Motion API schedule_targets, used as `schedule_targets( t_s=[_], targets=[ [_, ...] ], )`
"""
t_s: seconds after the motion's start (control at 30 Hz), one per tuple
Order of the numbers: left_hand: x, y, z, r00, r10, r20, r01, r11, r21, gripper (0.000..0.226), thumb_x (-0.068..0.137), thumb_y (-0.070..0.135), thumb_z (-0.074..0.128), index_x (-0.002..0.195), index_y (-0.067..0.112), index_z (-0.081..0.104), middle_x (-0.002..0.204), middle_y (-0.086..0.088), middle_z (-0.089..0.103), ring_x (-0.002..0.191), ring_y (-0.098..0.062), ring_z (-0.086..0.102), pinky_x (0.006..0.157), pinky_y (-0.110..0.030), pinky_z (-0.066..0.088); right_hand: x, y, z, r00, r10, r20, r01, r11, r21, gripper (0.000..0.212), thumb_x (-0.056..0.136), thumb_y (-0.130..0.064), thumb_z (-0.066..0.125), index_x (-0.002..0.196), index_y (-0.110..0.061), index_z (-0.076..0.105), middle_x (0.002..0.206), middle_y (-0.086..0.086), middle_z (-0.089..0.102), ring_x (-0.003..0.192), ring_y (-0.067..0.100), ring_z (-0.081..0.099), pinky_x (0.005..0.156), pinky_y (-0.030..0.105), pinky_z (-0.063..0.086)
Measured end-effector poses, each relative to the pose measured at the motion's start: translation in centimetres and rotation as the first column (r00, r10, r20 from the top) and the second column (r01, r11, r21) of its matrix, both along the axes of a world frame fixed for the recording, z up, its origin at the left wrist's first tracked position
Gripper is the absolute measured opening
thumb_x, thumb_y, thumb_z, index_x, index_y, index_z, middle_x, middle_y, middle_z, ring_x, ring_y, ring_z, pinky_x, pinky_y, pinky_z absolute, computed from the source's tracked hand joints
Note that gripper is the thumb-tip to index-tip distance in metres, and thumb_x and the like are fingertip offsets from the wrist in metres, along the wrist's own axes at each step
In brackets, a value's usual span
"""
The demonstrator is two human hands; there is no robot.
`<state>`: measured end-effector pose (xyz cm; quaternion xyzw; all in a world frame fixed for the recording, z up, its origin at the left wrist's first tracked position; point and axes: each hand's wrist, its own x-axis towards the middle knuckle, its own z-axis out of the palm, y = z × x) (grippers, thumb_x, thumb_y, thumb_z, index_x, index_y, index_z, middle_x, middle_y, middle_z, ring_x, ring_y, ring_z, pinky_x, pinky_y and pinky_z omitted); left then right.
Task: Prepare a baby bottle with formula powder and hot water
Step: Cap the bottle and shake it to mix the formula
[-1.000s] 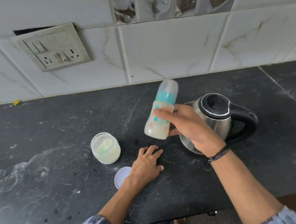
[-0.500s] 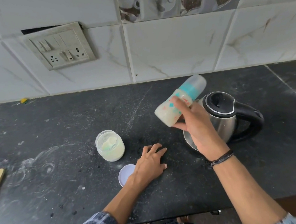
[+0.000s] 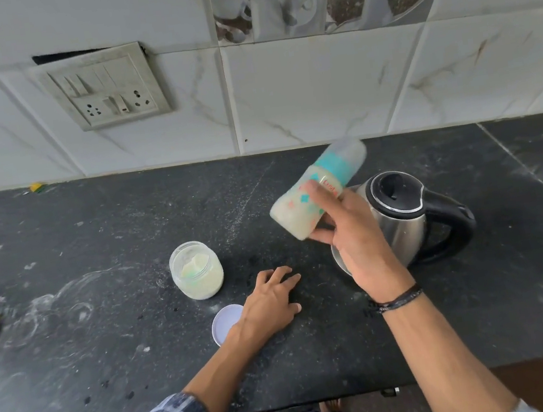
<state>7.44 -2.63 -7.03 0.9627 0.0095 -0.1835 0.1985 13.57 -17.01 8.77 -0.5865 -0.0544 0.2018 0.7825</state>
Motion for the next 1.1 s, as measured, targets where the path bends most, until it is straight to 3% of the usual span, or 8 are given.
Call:
schedule_targets(
  t_s=[0.13, 0.27, 0.4, 0.53, 0.67, 0.8, 0.97, 1.1],
  targets=[
    [0.0, 0.1, 0.0, 1.0, -0.001, -0.016, 0.001, 1.0, 0.014, 0.069, 0.099, 0.038, 0.059, 0.16, 0.032, 0.029, 0.166, 0.011, 0.018, 0.15, -0.025, 0.014, 0.112, -0.047, 0.043, -0.2, 0.5, -0.1, 0.987, 0.157, 0.042, -0.142, 0.959, -0.245, 0.053, 0.069, -0.043, 0.08, 0.113, -0.016, 0.069, 0.11, 0.004, 0.078, 0.103, 0.018, 0.075, 0.081, 0.039, 0.064],
    [0.1, 0.1, 0.1, 1.0, -0.014, -0.011, 0.014, 1.0, 0.009, 0.068, 0.099, 0.039, 0.059, 0.16, 0.032, 0.029, 0.166, 0.012, 0.018, 0.15, -0.024, 0.014, 0.11, -0.046, 0.045, 0.0, 0.3, -0.6, 1.0, -0.008, 0.003, 0.008, 0.998, -0.061, 0.059, 0.069, -0.045, 0.08, 0.118, -0.017, 0.066, 0.115, 0.002, 0.076, 0.108, 0.014, 0.073, 0.081, 0.038, 0.064],
    [0.0, 0.0, 0.1, 1.0, -0.006, -0.02, 0.006, 1.0, 0.014, 0.069, 0.099, 0.039, 0.06, 0.16, 0.032, 0.029, 0.165, 0.011, 0.019, 0.15, -0.025, 0.014, 0.112, -0.048, 0.045, 0.2, 0.1, -0.8, 0.986, 0.165, 0.025, -0.152, 0.952, -0.265, 0.044, 0.079, -0.037, 0.08, 0.116, -0.013, 0.069, 0.11, 0.006, 0.078, 0.101, 0.016, 0.076, 0.078, 0.037, 0.064],
    [0.0, 0.0, 0.2, 1.0, -0.002, 0.002, 0.002, 1.0, 0.013, 0.069, 0.098, 0.039, 0.061, 0.159, 0.033, 0.03, 0.164, 0.013, 0.02, 0.148, -0.023, 0.016, 0.104, -0.047, 0.05, 0.5, -0.1, -0.7, 1.0, 0.022, -0.005, -0.022, 0.999, -0.048, 0.066, 0.07, -0.046, 0.081, 0.123, -0.012, 0.066, 0.118, 0.004, 0.076, 0.111, 0.018, 0.073, 0.084, 0.041, 0.063],
    [-0.1, 0.1, 0.0, 1.0, 0.003, -0.012, -0.003, 1.0, 0.017, 0.069, 0.098, 0.038, 0.061, 0.16, 0.031, 0.03, 0.165, 0.012, 0.019, 0.149, -0.024, 0.015, 0.106, -0.048, 0.048, 0.3, 0.3, -0.6, 0.984, 0.177, 0.036, -0.162, 0.952, -0.258, 0.054, 0.069, -0.043, 0.081, 0.113, -0.015, 0.07, 0.106, 0.003, 0.079, 0.101, 0.017, 0.076, 0.076, 0.035, 0.064],
    [0.0, 0.1, 0.1, 1.0, -0.011, 0.0, 0.011, 1.0, 0.006, 0.069, 0.099, 0.038, 0.061, 0.16, 0.031, 0.029, 0.165, 0.012, 0.019, 0.149, -0.024, 0.015, 0.106, -0.047, 0.048, 0.3, 0.3, -0.8, 0.999, 0.042, 0.005, -0.042, 0.998, -0.055, 0.062, 0.069, -0.046, 0.081, 0.12, -0.013, 0.067, 0.113, 0.002, 0.078, 0.109, 0.017, 0.074, 0.081, 0.038, 0.063],
    [0.0, 0.2, -0.2, 1.0, -0.007, -0.017, 0.007, 1.0, 0.012, 0.069, 0.099, 0.039, 0.06, 0.16, 0.031, 0.028, 0.166, 0.01, 0.018, 0.152, -0.025, 0.012, 0.111, -0.047, 0.045, 0.3, -0.2, -0.5, 0.958, 0.266, 0.111, -0.239, 0.948, -0.21, 0.044, 0.071, -0.032, 0.079, 0.111, -0.016, 0.068, 0.102, 0.0, 0.08, 0.102, 0.019, 0.076, 0.079, 0.035, 0.064],
    [0.0, 0.0, -0.5, 1.0, -0.001, 0.012, 0.001, 1.0, 0.01, 0.069, 0.098, 0.037, 0.061, 0.16, 0.031, 0.03, 0.165, 0.012, 0.02, 0.149, -0.025, 0.016, 0.107, -0.046, 0.049, 0.8, -0.2, -0.3, 0.997, 0.066, 0.048, -0.065, 0.997, -0.033, 0.052, 0.077, -0.038, 0.075, 0.122, -0.013, 0.064, 0.114, 0.0, 0.077, 0.111, 0.016, 0.073, 0.083, 0.035, 0.063]
  ],
)
